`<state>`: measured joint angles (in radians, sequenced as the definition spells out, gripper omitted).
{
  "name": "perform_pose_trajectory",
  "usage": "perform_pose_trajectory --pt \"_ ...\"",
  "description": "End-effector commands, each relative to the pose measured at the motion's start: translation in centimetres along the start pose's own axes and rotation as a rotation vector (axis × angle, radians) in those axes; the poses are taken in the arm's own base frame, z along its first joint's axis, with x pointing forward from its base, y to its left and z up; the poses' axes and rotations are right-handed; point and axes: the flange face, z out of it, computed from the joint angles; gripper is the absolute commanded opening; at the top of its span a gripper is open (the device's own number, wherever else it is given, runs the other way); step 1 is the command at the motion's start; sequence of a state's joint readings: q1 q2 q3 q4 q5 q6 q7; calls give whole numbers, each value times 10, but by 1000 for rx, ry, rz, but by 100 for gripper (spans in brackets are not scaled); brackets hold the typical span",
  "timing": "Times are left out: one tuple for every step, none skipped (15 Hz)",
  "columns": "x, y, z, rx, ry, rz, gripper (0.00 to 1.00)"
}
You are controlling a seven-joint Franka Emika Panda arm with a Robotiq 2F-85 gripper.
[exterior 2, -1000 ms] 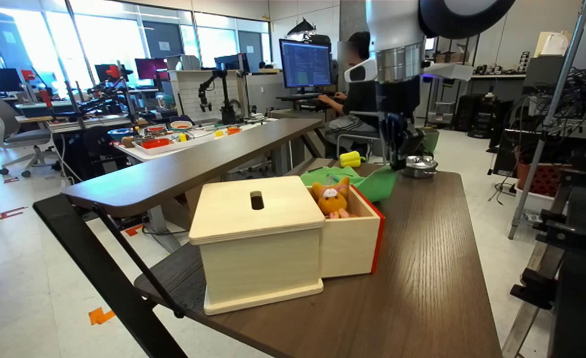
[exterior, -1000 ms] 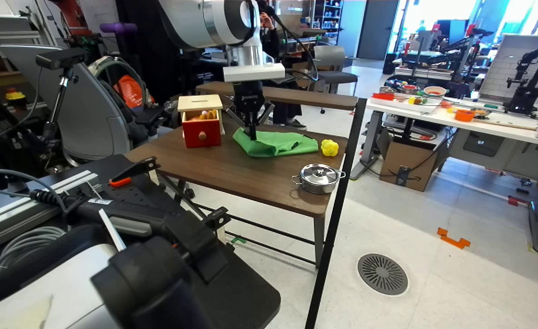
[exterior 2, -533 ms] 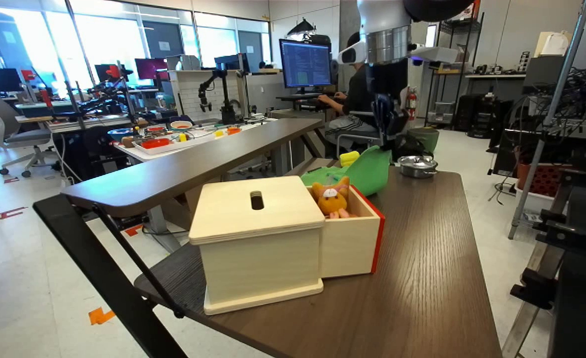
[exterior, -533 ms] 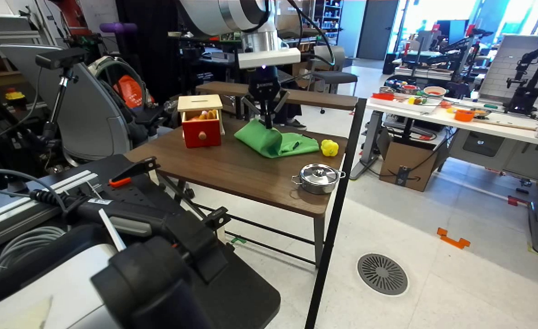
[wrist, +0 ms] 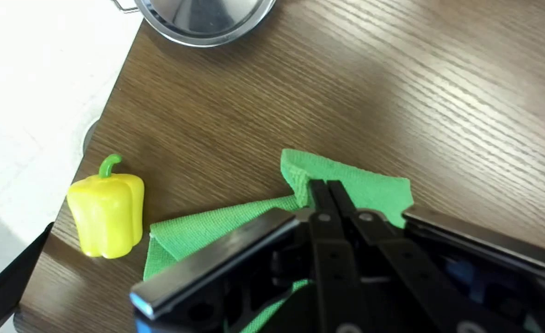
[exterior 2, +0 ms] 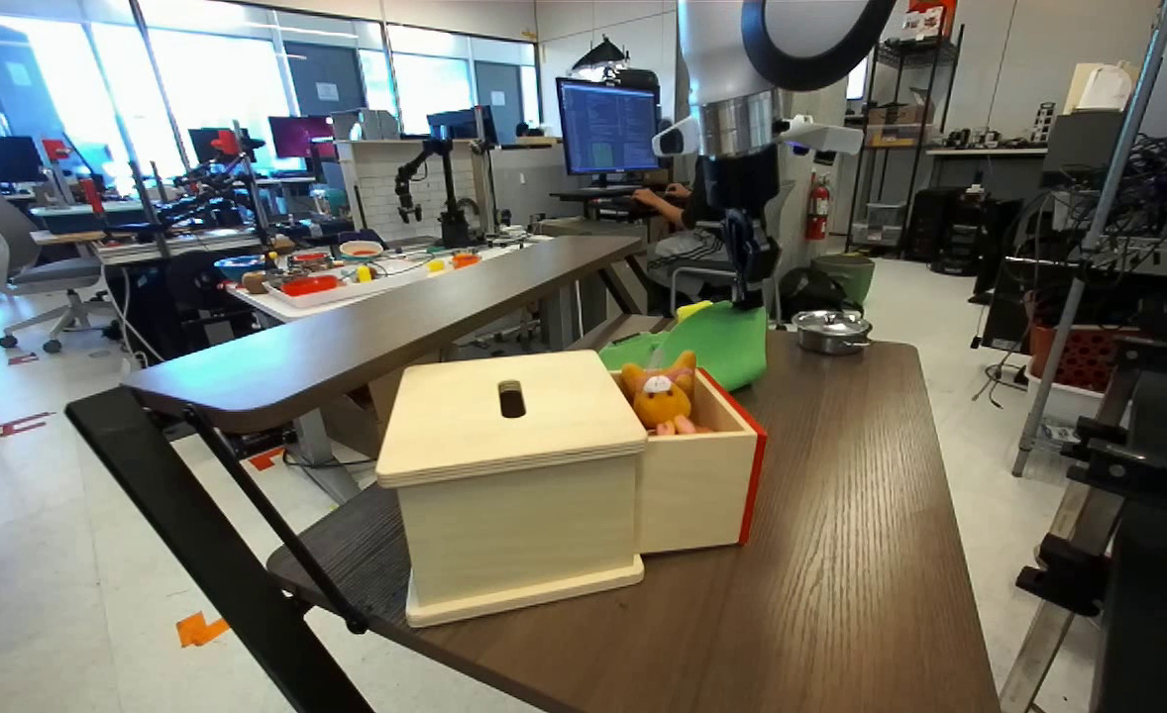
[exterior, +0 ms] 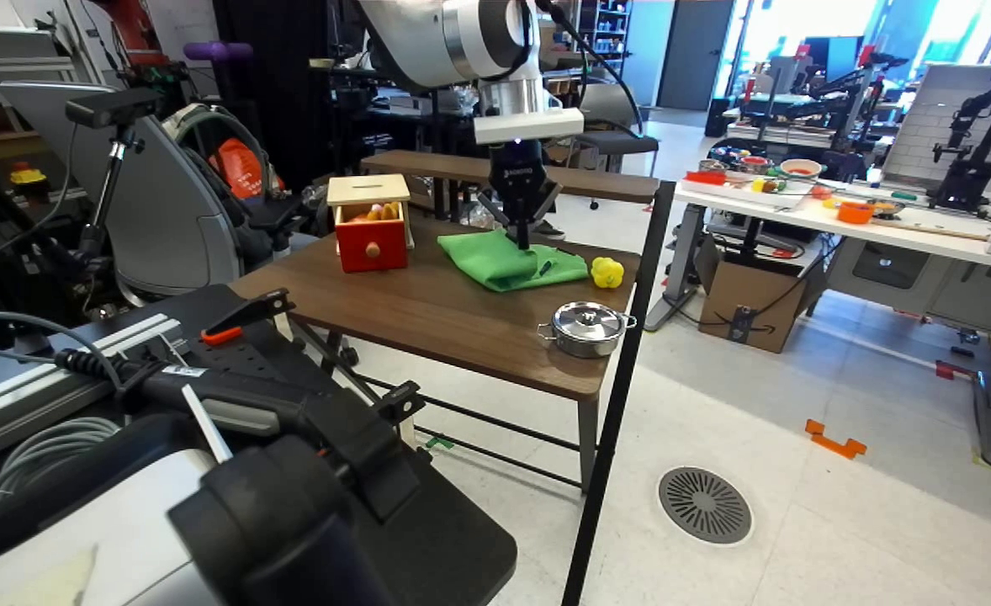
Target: Fold the green towel
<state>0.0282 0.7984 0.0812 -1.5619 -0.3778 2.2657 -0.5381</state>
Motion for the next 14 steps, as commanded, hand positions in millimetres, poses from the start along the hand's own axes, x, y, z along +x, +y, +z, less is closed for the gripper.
perform_pose_trajectory --pt "16 23 16 23 -16 8 1" --pt "20 26 19 21 -19 9 1" --pt "25 28 22 23 -24 8 1" --pt "30 30 26 22 -28 5 1" --pt "34 31 29 22 -29 0 1" --pt "38 31 32 23 -35 -3 1" --pt "43 30 36 26 -41 -11 1" --pt "46 29 40 28 -47 -17 1" --pt "50 26 46 31 -62 -25 1" --pt "53 24 50 37 -74 -32 1" --pt "56 22 54 40 -83 -37 1" --pt "58 20 56 46 -92 -41 1" --pt "60 18 57 50 -98 -43 26" --pt "62 18 57 51 -102 -42 30"
